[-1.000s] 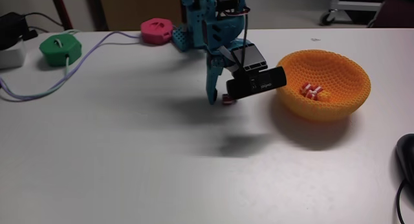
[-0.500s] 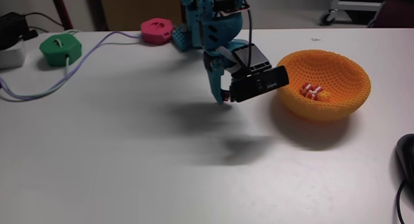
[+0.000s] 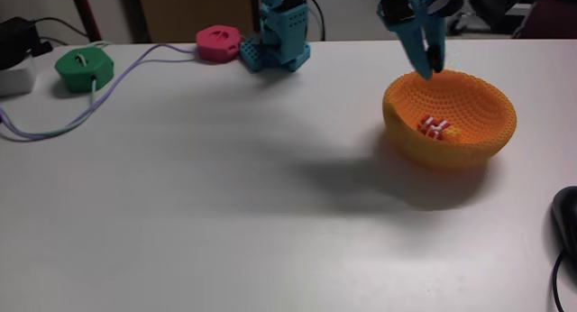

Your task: Place cube pieces into the yellow basket

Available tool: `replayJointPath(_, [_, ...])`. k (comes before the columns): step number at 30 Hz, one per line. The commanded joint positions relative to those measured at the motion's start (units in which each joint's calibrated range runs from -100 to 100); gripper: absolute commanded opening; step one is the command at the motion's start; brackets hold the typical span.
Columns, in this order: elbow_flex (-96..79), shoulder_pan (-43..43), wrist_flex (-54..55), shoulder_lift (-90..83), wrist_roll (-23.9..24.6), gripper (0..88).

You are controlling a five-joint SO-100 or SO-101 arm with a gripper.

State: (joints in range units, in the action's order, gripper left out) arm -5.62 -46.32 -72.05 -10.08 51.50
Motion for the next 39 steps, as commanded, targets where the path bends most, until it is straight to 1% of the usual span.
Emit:
replayJointPath(1, [-2.9, -5.4, 13.1, 0.4, 0.3, 33.8])
replayJointPath(2, [-5.0, -6.1, 17.1, 0.4, -0.7, 40.4])
replayJointPath(3, [-6.6, -6.7, 19.9, 0.2, -1.1, 43.9])
replayJointPath(5, [-9.3, -7.3, 24.1, -0.4, -1.6, 48.0])
replayJointPath(9, [-11.9, -6.5, 27.7, -2.0, -2.7, 49.7])
replayJointPath(11, [-12.3, -5.2, 27.7, -3.6, -4.7, 49.5])
replayJointPath(12, [-13.1, -4.0, 27.3, -5.0, -6.6, 47.7])
replayJointPath(13, [-14.1, -2.4, 26.3, -6.8, -8.9, 43.5])
replayJointPath(14, [-15.3, -0.5, 24.9, -8.8, -11.0, 34.4])
replayJointPath(15, [-17.3, 1.8, 23.9, -11.2, -14.1, 19.4])
replayJointPath(16, [-19.7, 4.5, 23.7, -13.7, -17.6, 2.0])
replayJointPath(17, [-22.5, 6.6, 23.4, -16.0, -20.3, 0.0])
replayJointPath(21, [-34.8, 17.3, 22.7, -25.0, -31.0, 0.0])
replayJointPath(25, [-49.7, 32.2, 22.7, -36.9, -42.6, 0.0])
replayJointPath(27, [-55.5, 40.3, 20.6, -43.8, -46.6, 0.0])
replayJointPath(28, [-57.7, 43.8, 17.9, -47.4, -48.0, 0.0])
replayJointPath(30, [-61.6, 50.2, 11.0, -55.2, -50.2, 0.0])
replayJointPath(32, [-66.7, 53.5, 6.5, -64.5, -50.7, 0.0])
replayJointPath(34, [-70.9, 54.0, 5.2, -71.5, -50.6, 0.0])
replayJointPath(39, [-81.1, 51.5, 7.3, -79.9, -48.1, 0.0])
